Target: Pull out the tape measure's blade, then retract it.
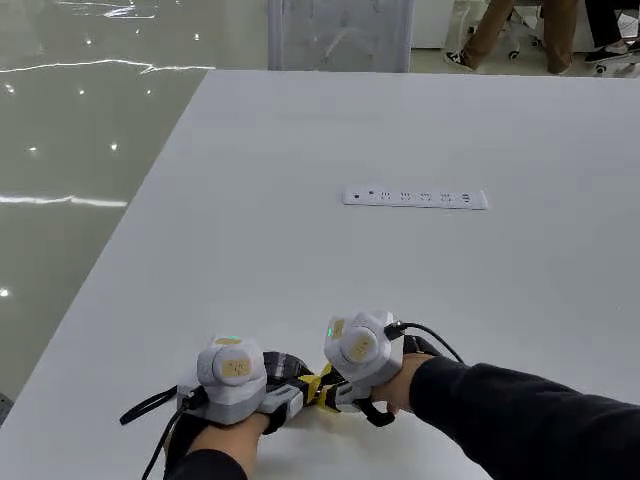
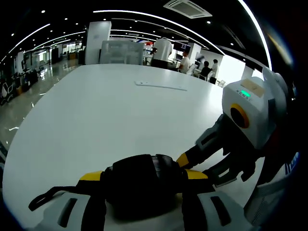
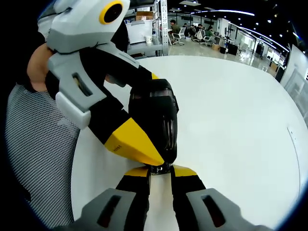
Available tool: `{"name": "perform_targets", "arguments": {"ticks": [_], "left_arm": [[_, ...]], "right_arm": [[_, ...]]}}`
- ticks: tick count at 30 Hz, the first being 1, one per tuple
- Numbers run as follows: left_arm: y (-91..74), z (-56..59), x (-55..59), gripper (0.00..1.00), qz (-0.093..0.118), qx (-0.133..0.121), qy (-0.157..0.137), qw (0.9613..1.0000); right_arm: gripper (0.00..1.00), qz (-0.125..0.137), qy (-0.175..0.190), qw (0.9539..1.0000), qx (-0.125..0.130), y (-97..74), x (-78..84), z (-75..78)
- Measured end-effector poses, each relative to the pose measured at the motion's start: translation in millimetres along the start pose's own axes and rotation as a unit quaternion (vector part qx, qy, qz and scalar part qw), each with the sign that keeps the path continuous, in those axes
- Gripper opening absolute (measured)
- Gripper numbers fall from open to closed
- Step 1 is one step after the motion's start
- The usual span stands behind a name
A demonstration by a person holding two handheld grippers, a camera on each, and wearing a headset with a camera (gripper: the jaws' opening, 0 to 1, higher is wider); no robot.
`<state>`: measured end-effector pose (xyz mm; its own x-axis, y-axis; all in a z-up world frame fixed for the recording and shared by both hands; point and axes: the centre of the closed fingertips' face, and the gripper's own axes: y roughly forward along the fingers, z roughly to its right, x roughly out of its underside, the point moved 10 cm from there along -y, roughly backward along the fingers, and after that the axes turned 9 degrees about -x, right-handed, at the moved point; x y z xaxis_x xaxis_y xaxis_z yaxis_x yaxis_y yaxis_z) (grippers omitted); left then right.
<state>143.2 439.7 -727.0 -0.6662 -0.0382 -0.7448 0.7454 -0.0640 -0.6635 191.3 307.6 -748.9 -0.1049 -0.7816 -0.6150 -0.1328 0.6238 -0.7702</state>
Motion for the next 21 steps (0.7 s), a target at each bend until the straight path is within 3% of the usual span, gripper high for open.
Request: {"name": "perform_targets", "arguments": {"ticks": [2, 4, 5, 6, 7, 9, 11, 12, 14, 15, 18, 19, 21], "left_arm": [[0.4, -0.4, -0.2, 0.60, -0.001, 0.001, -0.003, 1.0000], [-1.2, -1.8, -1.6, 0.61, -0.001, 0.002, -0.013, 0.9999], [-1.6, -3.9, -4.4, 0.62, 0.014, -0.005, -0.017, 0.9998], [-2.2, -6.5, -8.6, 0.67, 0.030, -0.009, -0.018, 0.9993], [-4.3, -8.2, -11.7, 0.73, 0.034, 0.000, -0.020, 0.9992], [-3.8, -15.1, -19.6, 0.87, 0.022, 0.019, -0.037, 0.9989], [-4.1, -12.4, -29.3, 1.00, 0.044, 0.078, -0.053, 0.9945], [-6.4, -11.2, -31.5, 1.00, 0.034, 0.119, -0.054, 0.9909], [-7.4, -14.7, -33.9, 1.00, 0.015, 0.136, -0.033, 0.9901], [-8.3, -17.9, -36.6, 1.00, 0.020, 0.144, -0.014, 0.9893], [-12.2, -27.6, -43.8, 1.00, 0.040, 0.146, -0.012, 0.9884], [-14.7, -31.8, -46.6, 1.00, 0.055, 0.152, -0.004, 0.9869], [-21.1, -37.7, -53.2, 1.00, 0.105, 0.148, 0.036, 0.9827]], "right_arm": [[0.15, 0.004, 0.010, 0.9999, 0.012, -1.0, 0.6, -0.9], [0.21, 0.011, 0.017, 0.9989, 0.041, -3.4, 3.3, 0.8], [0.28, 0.017, 0.020, 0.9990, 0.037, -5.1, 4.7, -0.7], [0.31, 0.023, 0.021, 0.9988, 0.039, -7.4, 5.9, -1.7], [0.33, 0.025, 0.018, 0.9986, 0.042, -11.0, 8.2, -2.7], [0.34, 0.023, 0.021, 0.9983, 0.049, -22.8, 16.5, -3.7], [0.39, 0.029, 0.032, 0.9973, 0.060, -32.6, 22.3, -4.4], [0.41, 0.033, 0.040, 0.9962, 0.071, -40.7, 26.8, -4.0], [0.44, 0.044, 0.057, 0.9944, 0.077, -53.2, 32.7, -5.8], [0.45, 0.052, 0.064, 0.9929, 0.086, -63.1, 36.5, -8.0], [0.51, 0.073, 0.063, 0.9892, 0.111, -87.7, 49.4, -17.0], [0.52, 0.072, 0.063, 0.9880, 0.122, -98.6, 57.4, -20.5], [0.55, 0.066, 0.066, 0.9861, 0.138, -113.7, 67.9, -25.5]]}}
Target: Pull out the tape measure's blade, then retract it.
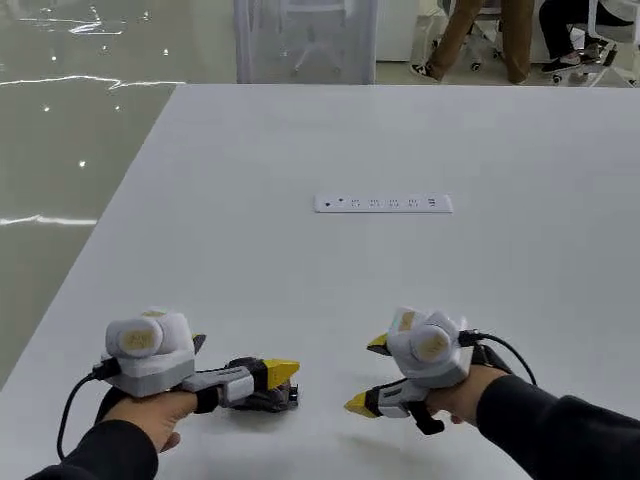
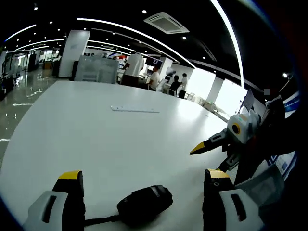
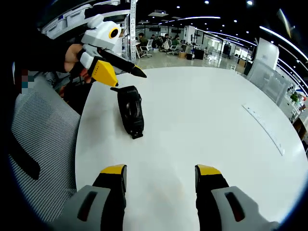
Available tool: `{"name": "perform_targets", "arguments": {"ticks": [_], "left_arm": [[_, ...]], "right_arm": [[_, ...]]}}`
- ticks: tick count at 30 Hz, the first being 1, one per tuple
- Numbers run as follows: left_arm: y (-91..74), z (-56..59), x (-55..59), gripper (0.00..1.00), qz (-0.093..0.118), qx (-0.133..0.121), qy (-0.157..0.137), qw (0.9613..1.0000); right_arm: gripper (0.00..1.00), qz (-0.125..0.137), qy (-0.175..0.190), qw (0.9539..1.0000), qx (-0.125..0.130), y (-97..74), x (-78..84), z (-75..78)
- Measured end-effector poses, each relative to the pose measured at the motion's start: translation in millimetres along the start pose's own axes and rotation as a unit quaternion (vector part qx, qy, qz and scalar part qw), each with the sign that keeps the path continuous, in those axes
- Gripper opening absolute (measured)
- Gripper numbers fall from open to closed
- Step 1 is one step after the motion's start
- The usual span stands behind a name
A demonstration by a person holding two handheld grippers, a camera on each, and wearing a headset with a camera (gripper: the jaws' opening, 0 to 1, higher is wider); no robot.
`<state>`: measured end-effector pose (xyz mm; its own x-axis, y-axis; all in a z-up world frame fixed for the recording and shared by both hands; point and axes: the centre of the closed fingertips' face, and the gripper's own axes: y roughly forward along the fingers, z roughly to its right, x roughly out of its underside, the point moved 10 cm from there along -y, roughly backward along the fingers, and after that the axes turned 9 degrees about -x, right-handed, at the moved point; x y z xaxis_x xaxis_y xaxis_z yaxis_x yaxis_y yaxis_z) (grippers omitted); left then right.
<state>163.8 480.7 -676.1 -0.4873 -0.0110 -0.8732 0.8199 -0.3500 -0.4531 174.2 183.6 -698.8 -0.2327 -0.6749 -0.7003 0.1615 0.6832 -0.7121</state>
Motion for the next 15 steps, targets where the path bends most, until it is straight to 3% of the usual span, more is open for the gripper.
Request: {"name": "perform_targets", "arguments": {"ticks": [1, 2, 5, 7, 11, 15], "left_arm": [[-4.0, -1.1, -3.5, 1.00, 0.023, 0.010, 0.016, 0.9996], [-7.0, -2.8, -3.0, 1.00, 0.030, 0.014, 0.020, 0.9993], [-13.1, -10.4, 3.9, 1.00, -0.009, 0.026, 0.009, 0.9996], [-17.9, -16.8, 6.5, 1.00, -0.003, 0.009, 0.028, 0.9996], [-29.4, -32.6, 13.6, 1.00, -0.007, 0.001, 0.023, 0.9997], [-40.5, -37.0, 20.0, 1.00, -0.015, 0.005, 0.044, 0.9989]], "right_arm": [[0.56, 0.006, 0.005, 0.9999, 0.011, -13.3, 5.4, -0.6], [0.57, 0.012, 0.008, 0.9998, 0.017, -22.2, 8.9, -1.1], [0.60, 0.021, 0.021, 0.9983, 0.050, -52.6, 24.0, -2.8], [0.62, 0.023, 0.028, 0.9967, 0.073, -71.1, 35.0, -5.9], [0.67, 0.028, 0.044, 0.9934, 0.103, -98.6, 58.6, -15.7], [0.72, 0.036, 0.057, 0.9904, 0.121, -116.8, 74.0, -24.5]]}}
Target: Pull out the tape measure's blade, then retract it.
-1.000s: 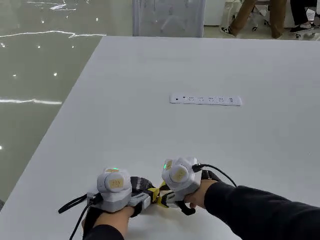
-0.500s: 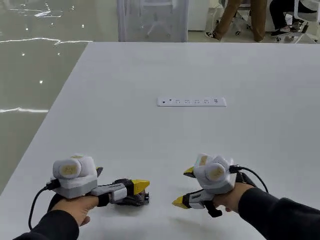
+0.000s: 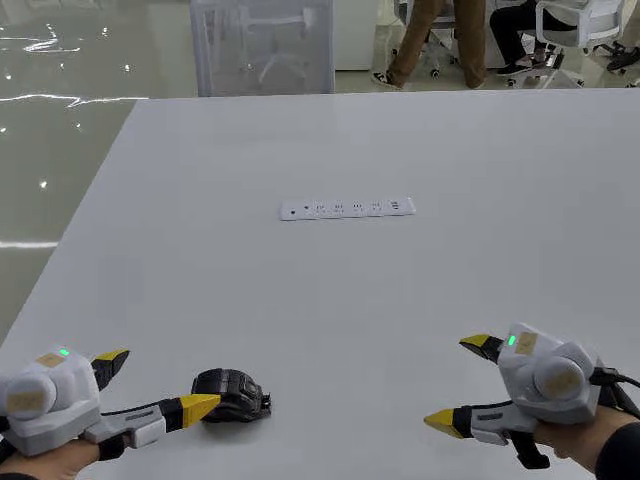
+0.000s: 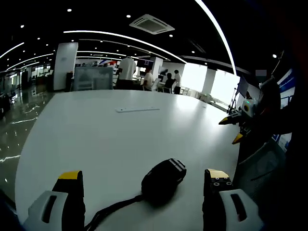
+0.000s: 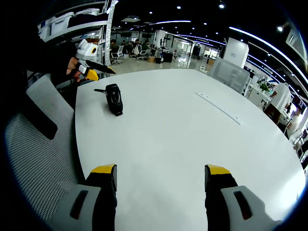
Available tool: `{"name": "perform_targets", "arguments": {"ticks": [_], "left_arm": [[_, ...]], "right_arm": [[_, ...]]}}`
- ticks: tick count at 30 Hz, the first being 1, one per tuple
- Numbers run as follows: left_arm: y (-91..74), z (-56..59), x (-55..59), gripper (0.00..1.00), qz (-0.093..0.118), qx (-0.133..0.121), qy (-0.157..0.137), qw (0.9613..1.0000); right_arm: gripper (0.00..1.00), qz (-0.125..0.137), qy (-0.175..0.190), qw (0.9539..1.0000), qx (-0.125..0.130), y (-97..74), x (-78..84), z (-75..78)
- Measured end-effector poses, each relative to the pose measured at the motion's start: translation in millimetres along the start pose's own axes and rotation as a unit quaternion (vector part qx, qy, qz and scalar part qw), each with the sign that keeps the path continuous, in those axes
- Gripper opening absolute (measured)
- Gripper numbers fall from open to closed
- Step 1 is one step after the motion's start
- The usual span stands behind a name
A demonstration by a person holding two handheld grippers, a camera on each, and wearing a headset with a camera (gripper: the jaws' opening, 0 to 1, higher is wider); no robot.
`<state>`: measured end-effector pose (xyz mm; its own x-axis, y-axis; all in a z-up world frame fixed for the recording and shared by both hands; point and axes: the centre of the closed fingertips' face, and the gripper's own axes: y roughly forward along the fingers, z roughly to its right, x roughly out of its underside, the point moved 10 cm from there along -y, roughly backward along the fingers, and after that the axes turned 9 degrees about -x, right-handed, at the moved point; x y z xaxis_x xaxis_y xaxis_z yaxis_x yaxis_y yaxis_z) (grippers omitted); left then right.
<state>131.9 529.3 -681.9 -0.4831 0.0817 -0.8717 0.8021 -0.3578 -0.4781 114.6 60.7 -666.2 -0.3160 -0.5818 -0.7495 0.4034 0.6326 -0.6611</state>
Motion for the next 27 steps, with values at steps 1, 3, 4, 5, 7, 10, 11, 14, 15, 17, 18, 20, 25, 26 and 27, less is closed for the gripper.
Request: {"name": "perform_targets", "arguments": {"ticks": [1, 3, 4, 5, 7, 10, 11, 14, 15, 17, 18, 20, 25, 26, 27], "left_arm": [[-3.3, -0.4, 1.2, 1.00, -0.004, -0.002, 0.013, 0.9999], [-6.8, -1.0, 1.2, 1.00, -0.004, 0.000, 0.015, 0.9999], [-8.8, -2.0, 0.4, 1.00, -0.001, 0.002, 0.012, 0.9999], [-10.2, -2.4, -0.3, 1.00, 0.001, 0.000, 0.011, 0.9999], [-12.5, -5.5, -0.6, 1.00, 0.005, -0.009, 0.009, 0.9999], [-16.4, -10.4, 2.1, 1.00, 0.011, -0.016, 0.002, 0.9998], [-18.3, -10.9, 3.8, 1.00, 0.013, -0.013, 0.003, 0.9998], [-23.5, -13.5, 9.0, 1.00, 0.011, -0.010, 0.015, 0.9998], [-24.8, -14.1, 10.0, 1.00, 0.012, -0.008, 0.016, 0.9998], [-27.6, -16.5, 12.1, 1.00, 0.011, -0.005, 0.023, 0.9997], [-29.2, -18.0, 14.4, 1.00, 0.008, -0.004, 0.030, 0.9995], [-31.0, -19.4, 19.8, 1.00, 0.004, -0.001, 0.029, 0.9996], [-39.4, -18.0, 38.7, 1.00, -0.006, 0.004, 0.042, 0.9991], [-41.7, -18.2, 41.1, 1.00, -0.002, 0.002, 0.040, 0.9992], [-43.0, -17.8, 41.9, 1.00, 0.005, 0.003, 0.039, 0.9992]], "right_arm": [[0.73, 0.012, -0.001, 0.9999, 0.005, -6.9, 3.4, -0.7], [0.74, 0.023, 0.008, 0.9996, 0.014, -14.6, 8.0, 0.3], [0.76, 0.023, 0.026, 0.9993, 0.015, -18.2, 13.1, 1.2], [0.78, 0.022, 0.030, 0.9992, 0.018, -21.0, 16.4, 1.8], [0.78, 0.017, 0.034, 0.9988, 0.032, -26.6, 25.2, 3.8], [0.80, 0.022, 0.053, 0.9975, 0.041, -32.8, 35.8, 4.0], [0.82, 0.022, 0.055, 0.9974, 0.041, -34.2, 38.5, 3.8], [0.86, 0.023, 0.063, 0.9968, 0.043, -39.1, 49.6, 4.2], [0.87, 0.022, 0.064, 0.9968, 0.042, -40.3, 52.3, 3.9], [0.90, 0.019, 0.067, 0.9967, 0.041, -43.5, 58.0, 3.2], [0.89, 0.018, 0.070, 0.9966, 0.038, -45.3, 63.8, 3.7], [0.90, 0.021, 0.071, 0.9969, 0.029, -46.2, 70.4, 3.1], [0.98, 0.015, 0.079, 0.9963, 0.028, -49.9, 82.7, 3.1], [0.99, 0.015, 0.079, 0.9963, 0.029, -51.3, 86.3, 3.5], [1.00, 0.015, 0.079, 0.9963, 0.030, -52.3, 87.8, 3.7]]}}
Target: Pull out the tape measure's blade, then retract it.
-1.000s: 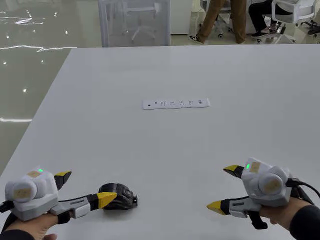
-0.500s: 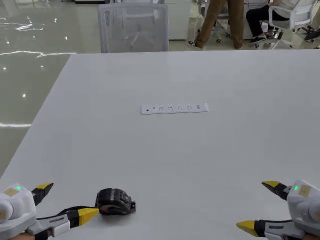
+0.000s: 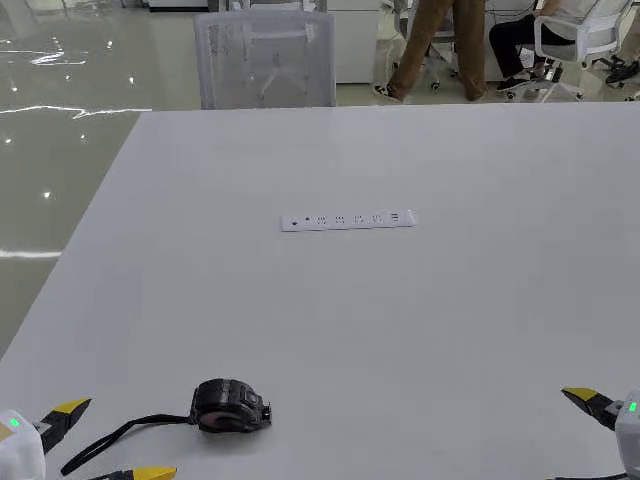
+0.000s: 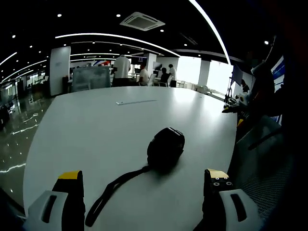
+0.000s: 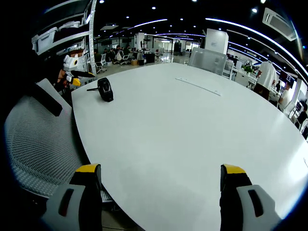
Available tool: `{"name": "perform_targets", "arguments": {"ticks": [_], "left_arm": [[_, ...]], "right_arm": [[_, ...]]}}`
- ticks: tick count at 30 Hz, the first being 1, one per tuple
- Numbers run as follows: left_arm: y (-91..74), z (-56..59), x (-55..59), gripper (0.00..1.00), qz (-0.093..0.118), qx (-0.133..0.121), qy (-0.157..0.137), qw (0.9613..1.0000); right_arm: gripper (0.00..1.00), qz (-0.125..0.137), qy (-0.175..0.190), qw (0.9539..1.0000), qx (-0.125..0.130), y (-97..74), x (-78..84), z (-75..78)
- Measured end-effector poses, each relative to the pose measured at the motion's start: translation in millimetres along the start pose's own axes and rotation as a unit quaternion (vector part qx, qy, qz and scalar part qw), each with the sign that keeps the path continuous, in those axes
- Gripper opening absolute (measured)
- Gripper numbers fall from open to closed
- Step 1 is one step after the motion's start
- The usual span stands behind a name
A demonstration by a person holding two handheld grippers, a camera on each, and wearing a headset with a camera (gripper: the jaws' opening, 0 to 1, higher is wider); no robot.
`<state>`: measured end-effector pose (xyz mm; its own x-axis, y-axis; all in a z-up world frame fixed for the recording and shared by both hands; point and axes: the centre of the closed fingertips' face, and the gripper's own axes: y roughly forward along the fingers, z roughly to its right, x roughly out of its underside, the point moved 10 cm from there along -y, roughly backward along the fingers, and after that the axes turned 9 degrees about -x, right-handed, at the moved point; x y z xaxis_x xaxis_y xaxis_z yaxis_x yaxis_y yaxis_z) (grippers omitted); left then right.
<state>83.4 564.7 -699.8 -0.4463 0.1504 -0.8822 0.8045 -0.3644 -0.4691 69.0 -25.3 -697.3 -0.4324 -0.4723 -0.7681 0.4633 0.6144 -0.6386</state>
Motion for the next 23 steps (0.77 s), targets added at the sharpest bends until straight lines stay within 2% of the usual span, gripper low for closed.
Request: {"name": "perform_targets", "arguments": {"ticks": [1, 4, 7, 9, 13, 16, 18, 23], "left_arm": [[-1.7, 2.1, -0.7, 1.00, 0.015, 0.009, -0.017, 0.9997], [-3.4, 0.7, 2.9, 1.00, 0.005, 0.005, 0.003, 1.0000], [-6.7, -0.7, 2.0, 1.00, 0.006, 0.012, 0.001, 0.9999], [-8.0, -3.4, 1.4, 1.00, 0.008, 0.005, -0.008, 0.9999], [-7.5, -4.5, 3.0, 1.00, 0.005, 0.000, -0.008, 1.0000], [-6.3, -4.1, 3.9, 1.00, -0.005, -0.006, -0.003, 1.0000], [-6.3, -3.8, 3.1, 1.00, -0.002, -0.008, -0.006, 0.9999], [-5.8, -2.4, 0.0, 1.00, 0.002, 0.001, -0.014, 0.9999]], "right_arm": [[1.00, 0.002, -0.001, 1.0000, -0.003, -1.4, 0.4, 0.0], [1.00, 0.000, -0.014, 0.9999, -0.004, -2.7, 0.9, -0.1], [1.00, 0.008, -0.016, 0.9998, -0.001, -4.7, -2.7, 1.3], [1.00, 0.007, -0.020, 0.9998, 0.000, -5.2, -5.1, 1.7], [1.00, 0.002, -0.014, 0.9999, -0.005, -4.0, -4.0, 4.9], [1.00, -0.002, -0.017, 0.9998, -0.008, -2.5, -3.4, 3.1], [1.00, -0.002, -0.017, 0.9998, -0.010, -2.1, -3.7, 2.0], [1.00, 0.001, -0.014, 0.9999, -0.007, -2.3, -3.9, 2.8]]}}
